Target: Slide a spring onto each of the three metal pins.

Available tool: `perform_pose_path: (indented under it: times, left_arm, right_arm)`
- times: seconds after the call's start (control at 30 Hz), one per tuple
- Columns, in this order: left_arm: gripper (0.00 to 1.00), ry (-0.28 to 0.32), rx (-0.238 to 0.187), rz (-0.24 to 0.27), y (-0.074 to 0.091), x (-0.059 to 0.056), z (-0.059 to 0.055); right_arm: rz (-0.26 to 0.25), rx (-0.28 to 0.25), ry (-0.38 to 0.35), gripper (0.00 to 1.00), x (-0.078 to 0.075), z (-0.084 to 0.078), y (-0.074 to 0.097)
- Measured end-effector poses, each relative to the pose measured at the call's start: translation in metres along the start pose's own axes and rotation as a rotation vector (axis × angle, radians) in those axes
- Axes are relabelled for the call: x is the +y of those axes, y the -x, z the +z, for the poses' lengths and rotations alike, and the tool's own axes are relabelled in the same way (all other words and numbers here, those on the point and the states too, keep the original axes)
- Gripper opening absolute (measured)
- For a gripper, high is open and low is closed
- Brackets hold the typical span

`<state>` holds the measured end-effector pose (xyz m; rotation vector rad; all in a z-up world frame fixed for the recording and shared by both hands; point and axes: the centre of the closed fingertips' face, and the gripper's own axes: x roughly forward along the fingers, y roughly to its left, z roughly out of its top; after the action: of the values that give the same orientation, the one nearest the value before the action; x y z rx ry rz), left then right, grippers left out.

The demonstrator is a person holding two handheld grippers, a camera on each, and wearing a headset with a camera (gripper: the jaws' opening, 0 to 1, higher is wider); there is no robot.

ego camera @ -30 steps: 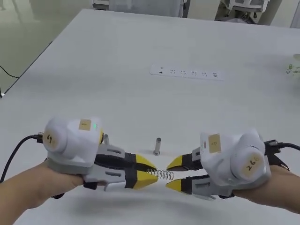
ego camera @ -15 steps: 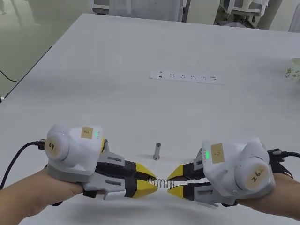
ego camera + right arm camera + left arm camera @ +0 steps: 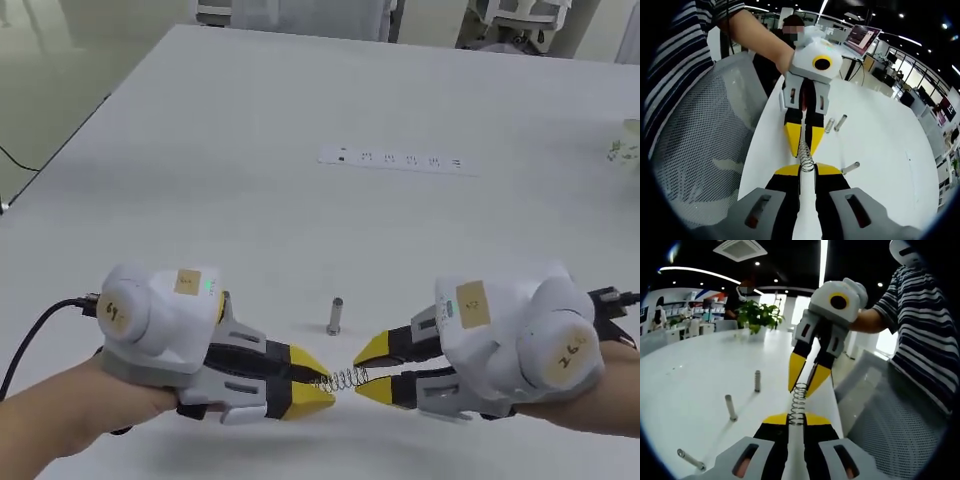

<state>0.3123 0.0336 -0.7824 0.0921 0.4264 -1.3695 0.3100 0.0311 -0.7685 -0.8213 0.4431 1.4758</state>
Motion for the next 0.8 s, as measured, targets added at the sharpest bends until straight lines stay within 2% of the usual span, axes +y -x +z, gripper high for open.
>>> perform_pose_path:
  times: [0.1,0.23,0.37,0.53,0.8]
  left_arm:
    - [0.02,-0.008,0.007,0.003,0.000,0.001,-0.001]
    - [0.02,-0.012,0.008,0.006,0.001,0.002,-0.002]
    - [0.02,-0.019,0.009,0.013,0.000,0.003,-0.001]
    - [0.02,-0.021,0.006,0.016,-0.002,0.004,0.000]
    - [0.03,-0.025,0.005,0.009,-0.005,0.001,0.001]
  right_arm:
    - [0.005,-0.002,0.010,0.07,0.000,0.002,-0.001]
    - [0.020,-0.045,-0.016,0.07,0.000,0.013,0.001]
    - [0.026,-0.054,-0.023,0.07,-0.003,0.018,0.000]
    - [0.031,-0.102,-0.055,0.07,-0.004,0.029,-0.001]
    - [0.021,-0.132,-0.063,0.07,-0.004,0.039,-0.006]
